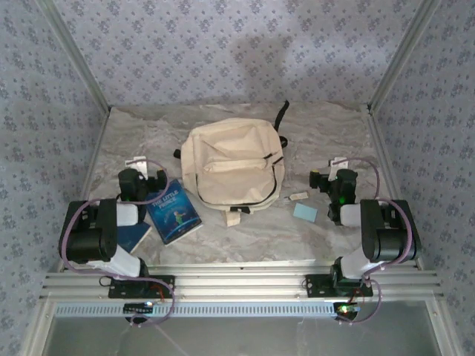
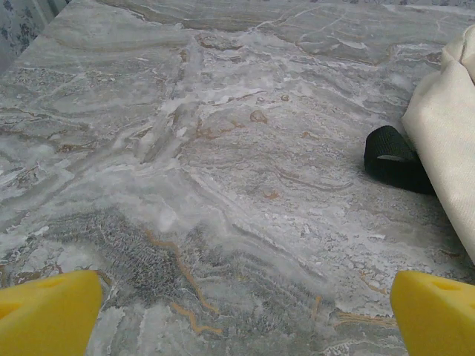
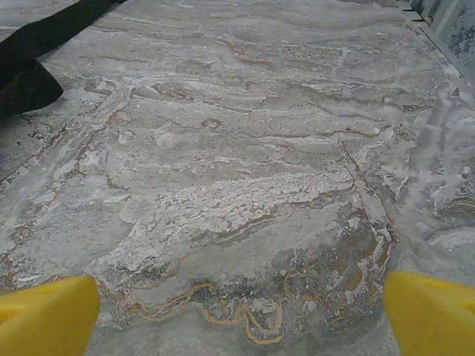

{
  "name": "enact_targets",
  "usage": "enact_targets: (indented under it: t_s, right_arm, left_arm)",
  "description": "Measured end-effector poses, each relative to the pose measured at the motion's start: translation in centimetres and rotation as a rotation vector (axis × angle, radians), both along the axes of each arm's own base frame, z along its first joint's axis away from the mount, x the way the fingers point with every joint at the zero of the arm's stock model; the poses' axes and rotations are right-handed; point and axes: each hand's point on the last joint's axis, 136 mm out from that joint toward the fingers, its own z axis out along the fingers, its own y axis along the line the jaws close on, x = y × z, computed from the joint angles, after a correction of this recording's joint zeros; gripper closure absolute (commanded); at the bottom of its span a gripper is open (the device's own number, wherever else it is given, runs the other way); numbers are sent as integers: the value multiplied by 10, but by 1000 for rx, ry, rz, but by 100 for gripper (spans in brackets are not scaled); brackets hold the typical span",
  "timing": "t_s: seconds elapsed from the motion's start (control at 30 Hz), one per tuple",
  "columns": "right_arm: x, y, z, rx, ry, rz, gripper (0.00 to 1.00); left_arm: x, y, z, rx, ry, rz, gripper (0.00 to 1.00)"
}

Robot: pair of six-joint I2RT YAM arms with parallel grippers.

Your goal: Pack the student bag

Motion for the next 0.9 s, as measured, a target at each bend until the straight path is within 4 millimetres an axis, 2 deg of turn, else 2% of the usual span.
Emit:
enact_targets:
  t_s: [0.8,0.83,0.9]
  right_arm:
    - [0,0,-1,-2,21,-2,0]
    - [1,0,3,-6,33,-8,0]
    - [6,-2,20,-11,31,-26,0]
  left_arm:
    - [2,1,-2,13,36,18,1]
    - [4,0,1,19,54,22,1]
    - [10,0,19,26,56,31,0]
